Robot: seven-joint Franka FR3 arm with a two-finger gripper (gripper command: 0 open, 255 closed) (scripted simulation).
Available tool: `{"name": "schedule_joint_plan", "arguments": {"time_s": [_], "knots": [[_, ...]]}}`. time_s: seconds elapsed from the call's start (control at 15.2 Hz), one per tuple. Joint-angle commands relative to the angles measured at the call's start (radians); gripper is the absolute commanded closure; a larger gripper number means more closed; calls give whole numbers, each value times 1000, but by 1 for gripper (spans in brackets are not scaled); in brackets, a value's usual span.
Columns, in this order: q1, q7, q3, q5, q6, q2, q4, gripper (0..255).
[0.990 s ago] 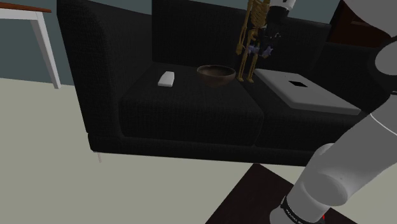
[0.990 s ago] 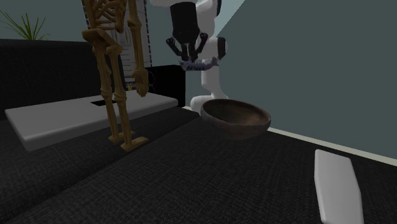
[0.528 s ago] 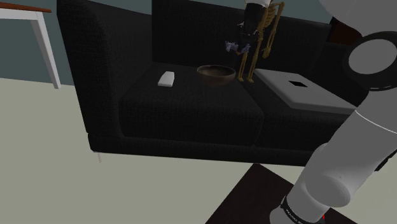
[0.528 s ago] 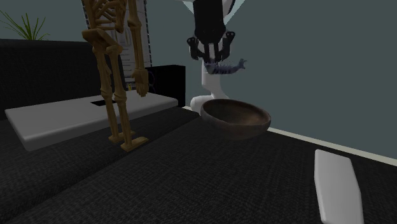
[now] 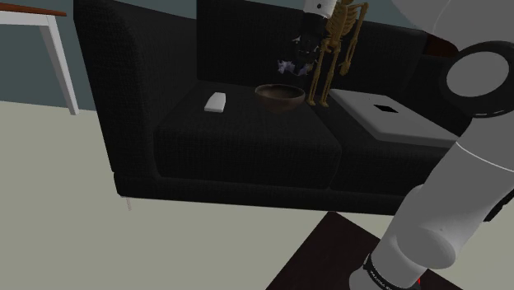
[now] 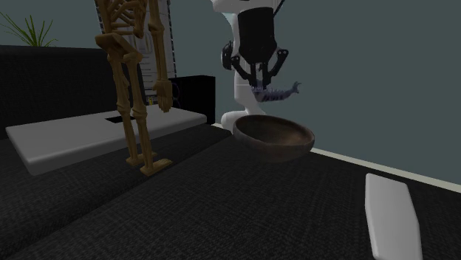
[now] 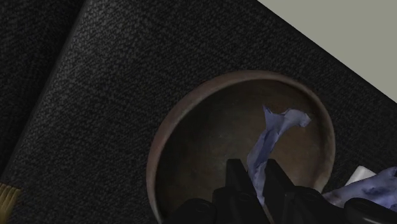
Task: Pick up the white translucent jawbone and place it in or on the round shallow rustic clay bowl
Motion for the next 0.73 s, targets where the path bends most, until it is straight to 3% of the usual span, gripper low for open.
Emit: {"name": "schedule_joint_plan", "arguments": {"time_s": [0.0,0.4,0.66], "knots": [[2,1,3,-6,33,-21,-53,255],[4,-1,10,-18,127,-68,-192,255],[4,-1,10,-18,127,-68,-192,255]]}}
